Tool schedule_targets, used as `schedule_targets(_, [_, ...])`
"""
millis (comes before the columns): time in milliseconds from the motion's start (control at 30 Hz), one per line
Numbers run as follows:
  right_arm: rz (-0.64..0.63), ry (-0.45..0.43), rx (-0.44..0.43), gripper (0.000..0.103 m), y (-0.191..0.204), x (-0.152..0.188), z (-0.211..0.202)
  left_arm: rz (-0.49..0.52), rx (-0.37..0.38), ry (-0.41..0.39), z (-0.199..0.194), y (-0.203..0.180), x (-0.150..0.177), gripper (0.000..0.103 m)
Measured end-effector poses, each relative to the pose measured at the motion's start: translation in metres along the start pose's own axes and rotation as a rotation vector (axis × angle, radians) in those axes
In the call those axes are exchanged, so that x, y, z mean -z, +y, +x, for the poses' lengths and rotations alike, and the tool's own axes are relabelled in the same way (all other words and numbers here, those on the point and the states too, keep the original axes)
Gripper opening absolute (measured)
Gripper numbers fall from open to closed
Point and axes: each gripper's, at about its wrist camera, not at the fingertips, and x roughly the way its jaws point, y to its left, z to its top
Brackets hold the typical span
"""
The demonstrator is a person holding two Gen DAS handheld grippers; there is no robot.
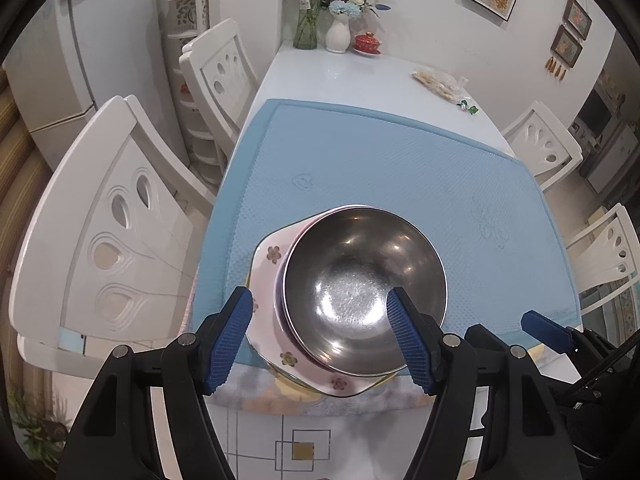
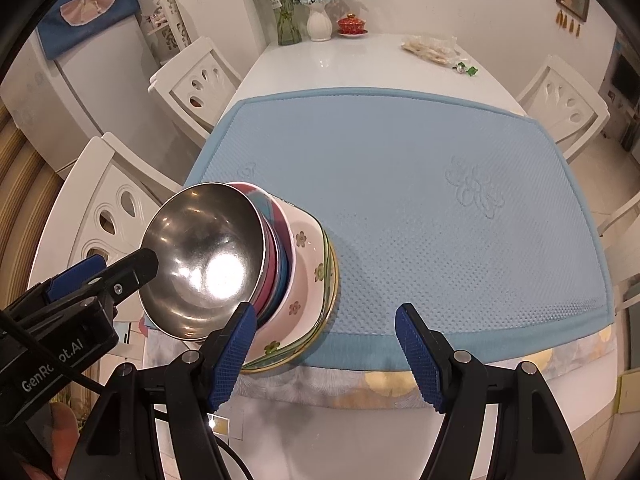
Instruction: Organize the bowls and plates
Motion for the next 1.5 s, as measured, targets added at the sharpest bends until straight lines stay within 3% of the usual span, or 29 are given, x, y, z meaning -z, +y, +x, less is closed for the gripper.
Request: schedule_targets(1500, [-0.026, -0.016, 0.012, 0.070, 0.0074, -0.0015, -0.0054, 0.015, -0.038, -0.029, -0.0060, 0.0016, 0.0009, 0.068])
